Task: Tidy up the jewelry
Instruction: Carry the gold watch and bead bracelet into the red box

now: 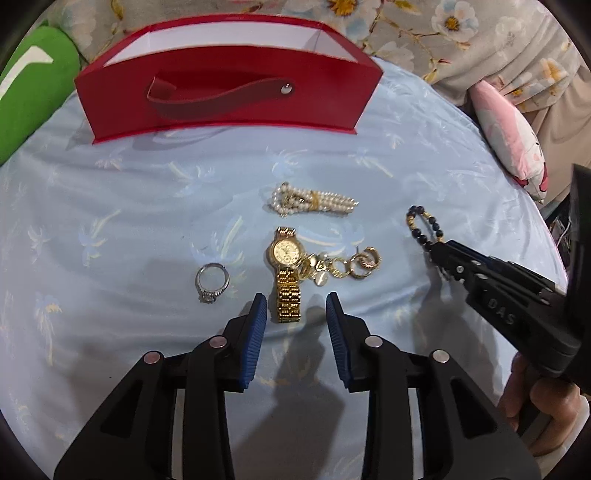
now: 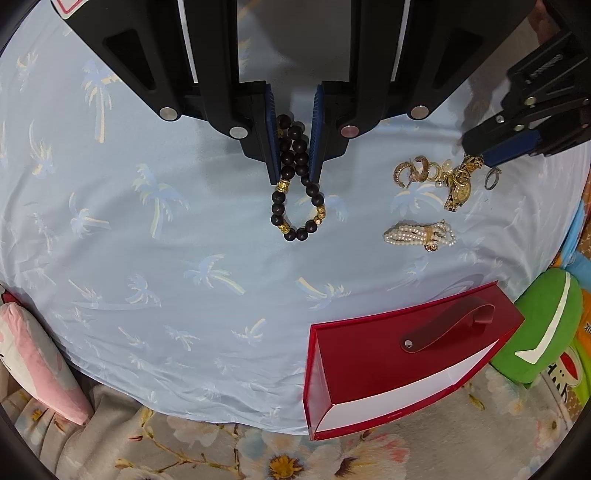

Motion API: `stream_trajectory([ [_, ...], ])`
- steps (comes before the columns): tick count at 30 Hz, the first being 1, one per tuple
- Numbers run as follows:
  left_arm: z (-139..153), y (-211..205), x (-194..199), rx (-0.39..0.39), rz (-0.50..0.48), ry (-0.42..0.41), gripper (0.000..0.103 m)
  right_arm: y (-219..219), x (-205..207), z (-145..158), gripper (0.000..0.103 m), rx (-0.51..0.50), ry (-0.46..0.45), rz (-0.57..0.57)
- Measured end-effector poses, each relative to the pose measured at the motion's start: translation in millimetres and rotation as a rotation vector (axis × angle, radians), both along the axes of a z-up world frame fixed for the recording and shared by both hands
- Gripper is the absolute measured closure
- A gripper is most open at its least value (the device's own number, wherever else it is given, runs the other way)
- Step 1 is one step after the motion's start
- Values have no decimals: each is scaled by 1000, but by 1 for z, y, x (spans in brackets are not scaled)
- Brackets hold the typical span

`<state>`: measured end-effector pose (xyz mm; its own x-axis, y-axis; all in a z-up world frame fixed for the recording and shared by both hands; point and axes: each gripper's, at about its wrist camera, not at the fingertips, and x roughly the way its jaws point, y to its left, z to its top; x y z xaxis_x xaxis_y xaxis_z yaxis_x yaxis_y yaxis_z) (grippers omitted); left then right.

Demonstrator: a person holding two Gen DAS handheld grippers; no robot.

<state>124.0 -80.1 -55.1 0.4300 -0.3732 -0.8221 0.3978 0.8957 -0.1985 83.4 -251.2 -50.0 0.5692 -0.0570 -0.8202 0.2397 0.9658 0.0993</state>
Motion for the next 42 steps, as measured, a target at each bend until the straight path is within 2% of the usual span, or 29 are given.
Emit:
stream_trajectory([
  [3,-2,0,3,5,-3,6,92,0,-1,0,89,1,-1,0],
  [8,5,4,2,-17,-13,-2,92,0,-1,2,89,7,-5,-1],
  [10,13,7,-1,-35,-11,-17,92,1,-2,7,97,14,-15,4],
  [19,68,26,-4,-112,9,-128,92,16,-1,38,97,-3,-76,38],
  [27,112,49,10,-138,56,-221,92,28,8,80,97,8,-163,84],
  [36,165,59,64,-104,111,-400,92,34,68,154,97,-8,-320,153],
  [42,174,52,122,-63,150,-442,92,40,126,180,97,-38,-379,178],
])
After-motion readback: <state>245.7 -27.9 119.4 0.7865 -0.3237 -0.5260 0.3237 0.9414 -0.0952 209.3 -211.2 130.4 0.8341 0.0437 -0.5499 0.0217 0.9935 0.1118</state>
